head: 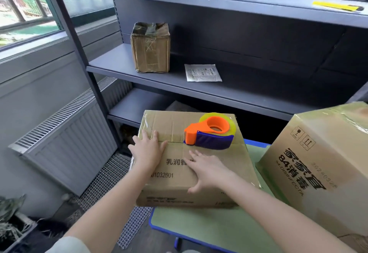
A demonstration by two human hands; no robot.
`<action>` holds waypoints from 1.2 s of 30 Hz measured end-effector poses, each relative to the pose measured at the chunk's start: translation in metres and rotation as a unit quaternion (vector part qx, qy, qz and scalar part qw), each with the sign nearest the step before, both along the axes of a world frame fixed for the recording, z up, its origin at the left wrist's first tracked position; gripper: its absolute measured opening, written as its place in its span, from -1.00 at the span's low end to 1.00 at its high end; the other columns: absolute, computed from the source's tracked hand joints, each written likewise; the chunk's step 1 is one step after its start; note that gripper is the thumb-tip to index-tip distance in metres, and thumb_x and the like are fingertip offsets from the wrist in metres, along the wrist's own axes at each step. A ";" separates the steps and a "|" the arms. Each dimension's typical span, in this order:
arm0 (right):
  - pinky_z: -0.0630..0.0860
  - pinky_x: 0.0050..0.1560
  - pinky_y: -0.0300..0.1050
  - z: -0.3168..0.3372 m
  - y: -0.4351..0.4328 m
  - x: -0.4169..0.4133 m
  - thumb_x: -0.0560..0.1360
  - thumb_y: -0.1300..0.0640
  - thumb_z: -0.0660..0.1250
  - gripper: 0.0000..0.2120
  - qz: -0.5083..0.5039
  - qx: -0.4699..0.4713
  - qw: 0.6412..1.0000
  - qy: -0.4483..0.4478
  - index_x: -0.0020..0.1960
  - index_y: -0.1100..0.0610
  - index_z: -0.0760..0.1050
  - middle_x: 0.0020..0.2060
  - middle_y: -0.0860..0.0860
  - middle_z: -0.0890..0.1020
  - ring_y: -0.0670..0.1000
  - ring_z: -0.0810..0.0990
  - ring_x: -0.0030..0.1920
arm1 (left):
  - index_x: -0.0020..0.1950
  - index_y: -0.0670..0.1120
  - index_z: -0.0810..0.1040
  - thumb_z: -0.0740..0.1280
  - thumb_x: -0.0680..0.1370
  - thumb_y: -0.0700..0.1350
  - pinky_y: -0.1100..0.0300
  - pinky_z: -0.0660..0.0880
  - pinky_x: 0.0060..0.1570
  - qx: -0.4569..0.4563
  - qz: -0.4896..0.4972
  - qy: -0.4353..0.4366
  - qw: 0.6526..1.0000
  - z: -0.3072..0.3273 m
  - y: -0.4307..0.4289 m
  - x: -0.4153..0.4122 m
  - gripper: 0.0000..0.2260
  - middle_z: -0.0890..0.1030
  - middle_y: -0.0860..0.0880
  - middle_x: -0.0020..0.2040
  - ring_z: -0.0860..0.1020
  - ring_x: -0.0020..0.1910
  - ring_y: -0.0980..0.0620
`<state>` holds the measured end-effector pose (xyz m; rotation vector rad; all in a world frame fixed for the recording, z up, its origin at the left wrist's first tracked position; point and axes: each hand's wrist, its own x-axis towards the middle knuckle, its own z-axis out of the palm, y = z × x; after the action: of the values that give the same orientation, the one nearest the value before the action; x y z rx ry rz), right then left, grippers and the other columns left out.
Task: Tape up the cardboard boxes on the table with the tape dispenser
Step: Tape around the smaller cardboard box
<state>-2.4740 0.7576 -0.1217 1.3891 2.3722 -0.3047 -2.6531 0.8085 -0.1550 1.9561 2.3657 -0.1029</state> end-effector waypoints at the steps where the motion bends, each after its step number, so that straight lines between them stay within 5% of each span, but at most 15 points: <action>1: 0.22 0.41 0.04 0.005 0.003 0.016 0.38 -0.23 0.39 -0.05 0.005 -0.009 1.000 -0.006 0.56 0.07 -0.04 0.54 0.07 -0.07 0.03 -0.04 0.53 | 0.49 0.08 0.16 -0.04 0.58 0.27 0.04 0.32 -0.08 0.004 0.008 0.005 1.000 -0.001 -0.009 0.010 -0.47 0.25 -0.11 0.44 0.34 0.18 -0.15; 5: 0.16 0.46 -0.06 0.016 0.015 0.075 0.34 -0.07 0.50 0.01 -0.027 -0.063 0.997 -0.020 0.56 0.06 -0.06 0.54 -0.11 -0.09 -0.09 -0.03 0.52 | 0.52 -0.03 0.13 -0.01 0.64 0.07 0.09 0.39 -0.15 -0.017 -0.003 0.022 1.000 0.001 -0.046 0.052 -0.55 0.29 -0.20 0.37 0.32 0.23 -0.18; 7: 0.06 0.49 -0.09 0.018 0.019 0.091 0.38 -0.14 0.45 -0.02 -0.061 -0.106 0.992 -0.009 0.56 0.09 -0.06 0.54 -0.11 -0.09 -0.06 -0.02 0.52 | 0.51 -0.08 0.13 0.01 0.64 -0.09 0.12 0.40 -0.15 -0.028 -0.027 0.034 0.999 0.005 -0.063 0.068 -0.58 0.30 -0.20 0.33 0.31 0.27 -0.18; 12: -0.01 0.48 0.17 0.009 -0.002 0.052 0.44 -0.41 0.13 -0.03 -0.146 -0.100 0.984 0.012 0.55 0.20 -0.11 0.53 0.18 -0.10 0.24 -0.08 0.52 | 0.37 0.07 0.35 0.12 0.60 -0.19 0.13 0.38 -0.22 -0.001 -0.118 0.032 0.993 0.019 -0.060 0.042 -0.65 0.38 -0.09 0.17 0.47 0.12 -0.09; 16: -0.16 0.37 0.42 -0.012 -0.020 -0.010 0.35 -0.50 0.13 0.12 -0.210 -0.046 0.976 0.031 0.53 0.28 -0.17 0.50 0.30 -0.15 0.34 -0.19 0.48 | 0.39 0.04 0.33 0.15 0.58 -0.18 0.15 0.34 0.15 0.015 -0.248 0.067 0.966 0.022 -0.042 0.017 -0.62 0.35 -0.09 0.29 0.34 0.26 -0.08; 19: -0.21 0.30 0.50 -0.018 -0.024 -0.031 0.25 -0.54 0.18 0.24 -0.234 -0.039 0.971 0.038 0.52 0.29 -0.22 0.48 0.34 -0.17 0.36 -0.24 0.47 | 0.53 -0.05 0.06 0.18 0.56 -0.18 0.09 0.03 0.44 -0.017 -0.298 0.067 0.952 0.011 -0.042 0.007 -0.43 0.01 -0.08 0.55 0.02 0.51 -0.09; 22: -0.22 0.27 0.53 -0.024 -0.025 -0.035 0.20 -0.56 0.22 0.30 -0.233 -0.017 0.972 0.027 0.51 0.30 -0.24 0.47 0.36 -0.18 0.38 -0.25 0.46 | 0.55 -0.04 -0.20 0.35 0.47 -0.09 -0.01 -0.15 0.48 -0.050 -0.304 0.059 0.949 -0.004 -0.043 -0.002 -0.14 -0.17 -0.05 0.56 -0.15 0.53 -0.06; 27: -0.15 0.30 0.50 -0.021 -0.024 -0.028 0.28 -0.43 0.30 0.22 -0.191 -0.030 0.981 0.010 0.51 0.31 -0.24 0.46 0.39 -0.18 0.41 -0.21 0.46 | 0.55 -0.09 -0.16 0.44 0.29 0.29 0.03 0.05 0.41 -0.056 -0.296 0.128 0.945 0.004 -0.050 0.006 0.11 -0.09 -0.07 0.56 -0.02 0.53 -0.09; 32: -0.14 0.38 0.42 -0.013 -0.025 -0.006 0.30 -0.39 0.32 0.21 -0.115 -0.041 0.992 -0.016 0.51 0.31 -0.26 0.46 0.40 -0.19 0.42 -0.21 0.45 | 0.38 -0.15 0.43 0.35 -0.03 0.55 0.00 0.48 0.08 0.023 -0.317 0.087 0.944 0.000 -0.068 0.011 0.16 0.46 -0.15 0.35 0.52 0.22 -0.15; 36: -0.23 0.48 0.17 -0.008 -0.019 0.040 0.33 -0.27 0.41 0.19 -0.035 -0.066 0.997 -0.019 0.52 0.24 -0.31 0.47 0.31 -0.28 0.29 -0.30 0.48 | 0.53 -0.22 -0.14 0.09 0.39 0.49 -0.07 0.10 0.40 -0.026 -0.298 0.126 0.946 -0.004 -0.100 0.046 0.03 -0.01 -0.20 0.54 0.08 0.49 -0.18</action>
<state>-2.4342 0.7384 -0.1300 1.4043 2.2333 -0.4419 -2.6069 0.7080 -0.1587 2.6942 1.7680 -0.4649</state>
